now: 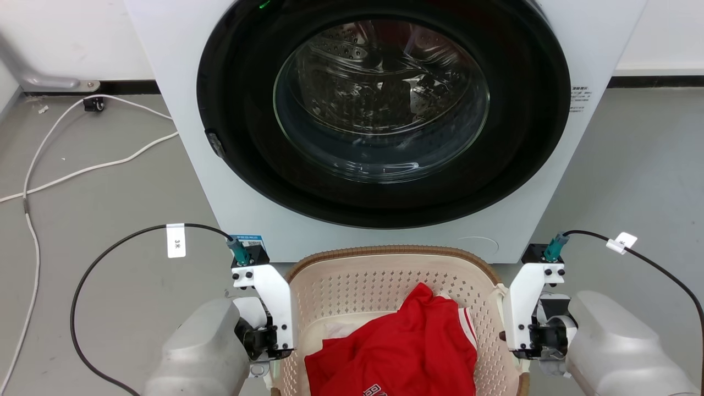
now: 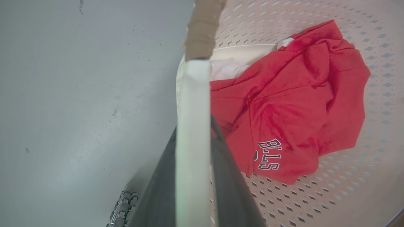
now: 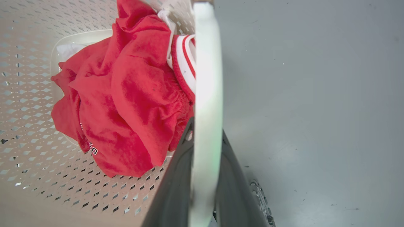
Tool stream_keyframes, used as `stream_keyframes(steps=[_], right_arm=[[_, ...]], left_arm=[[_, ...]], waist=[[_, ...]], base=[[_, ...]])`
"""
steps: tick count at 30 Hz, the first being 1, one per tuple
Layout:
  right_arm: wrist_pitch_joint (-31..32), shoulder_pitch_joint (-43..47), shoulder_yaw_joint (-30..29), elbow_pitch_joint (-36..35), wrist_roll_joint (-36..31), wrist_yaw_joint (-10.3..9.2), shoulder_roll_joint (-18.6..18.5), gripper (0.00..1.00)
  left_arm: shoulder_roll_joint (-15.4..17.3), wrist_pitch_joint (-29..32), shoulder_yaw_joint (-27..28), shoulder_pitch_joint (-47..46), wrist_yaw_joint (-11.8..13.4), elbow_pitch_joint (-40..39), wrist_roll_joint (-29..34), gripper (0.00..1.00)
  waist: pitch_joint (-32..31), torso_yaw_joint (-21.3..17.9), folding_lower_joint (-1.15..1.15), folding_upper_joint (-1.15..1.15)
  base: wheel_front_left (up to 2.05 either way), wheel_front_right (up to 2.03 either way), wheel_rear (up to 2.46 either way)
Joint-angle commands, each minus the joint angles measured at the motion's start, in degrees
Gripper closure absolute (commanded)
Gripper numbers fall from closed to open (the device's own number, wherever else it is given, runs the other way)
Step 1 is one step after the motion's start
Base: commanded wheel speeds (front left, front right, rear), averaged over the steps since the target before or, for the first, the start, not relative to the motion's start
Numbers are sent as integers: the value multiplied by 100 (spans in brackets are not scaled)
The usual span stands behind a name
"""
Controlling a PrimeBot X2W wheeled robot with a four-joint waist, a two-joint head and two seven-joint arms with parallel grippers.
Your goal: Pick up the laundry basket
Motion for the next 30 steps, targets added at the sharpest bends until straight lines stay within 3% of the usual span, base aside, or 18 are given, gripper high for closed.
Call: stream_keyframes(steps=[1, 30], right_arm=[[19, 43, 20, -35, 38, 20, 127, 100], [33, -72, 126, 34, 191, 20, 158, 100]], left_arm=[[-112, -37, -11, -2, -76, -94, -61, 100], [-110, -165, -236, -51, -77, -60, -320, 100]], waist=[[12, -9, 1, 0], [42, -53, 1, 0]], base=[[0, 0, 0], [0, 0, 0]])
